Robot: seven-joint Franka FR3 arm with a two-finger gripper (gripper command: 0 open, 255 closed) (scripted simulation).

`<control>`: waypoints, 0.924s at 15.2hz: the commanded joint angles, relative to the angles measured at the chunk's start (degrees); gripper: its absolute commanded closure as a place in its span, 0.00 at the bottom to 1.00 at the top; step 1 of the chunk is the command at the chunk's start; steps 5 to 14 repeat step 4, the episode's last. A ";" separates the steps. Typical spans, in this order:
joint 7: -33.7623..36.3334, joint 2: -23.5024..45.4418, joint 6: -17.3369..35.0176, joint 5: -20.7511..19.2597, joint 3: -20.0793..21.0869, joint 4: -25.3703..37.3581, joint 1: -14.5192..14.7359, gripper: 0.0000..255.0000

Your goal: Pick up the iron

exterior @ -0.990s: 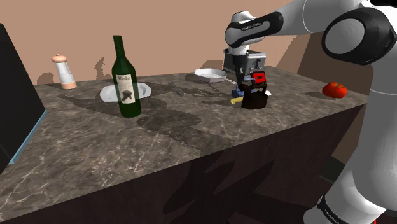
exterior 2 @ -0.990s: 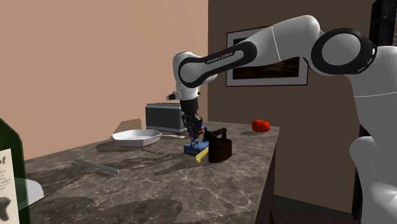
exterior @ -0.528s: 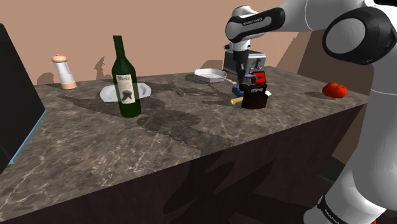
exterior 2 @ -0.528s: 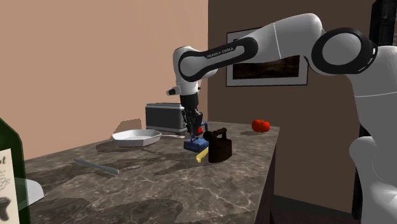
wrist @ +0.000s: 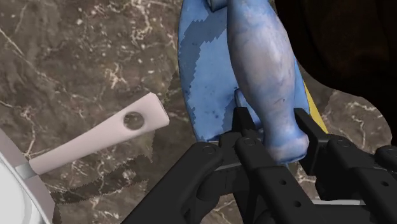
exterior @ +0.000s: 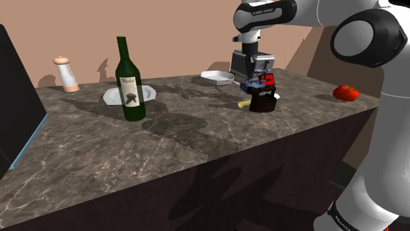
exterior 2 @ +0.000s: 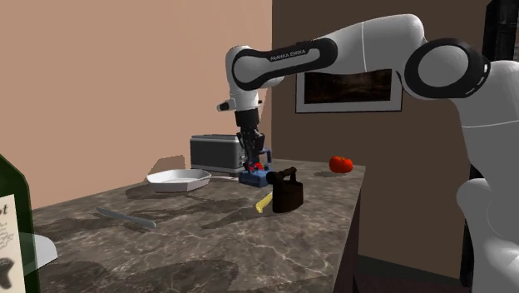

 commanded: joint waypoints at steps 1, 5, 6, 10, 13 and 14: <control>-0.25 0.26 -1.67 0.09 -0.03 1.95 -0.10 1.00; -0.42 0.47 -2.64 0.16 -0.05 3.14 -0.17 1.00; -0.42 0.47 -2.64 0.16 -0.05 3.14 -0.17 1.00; -0.42 0.47 -2.64 0.16 -0.05 3.14 -0.17 1.00; -0.42 0.47 -2.64 0.16 -0.05 3.14 -0.17 1.00; -0.42 0.47 -2.64 0.16 -0.05 3.14 -0.17 1.00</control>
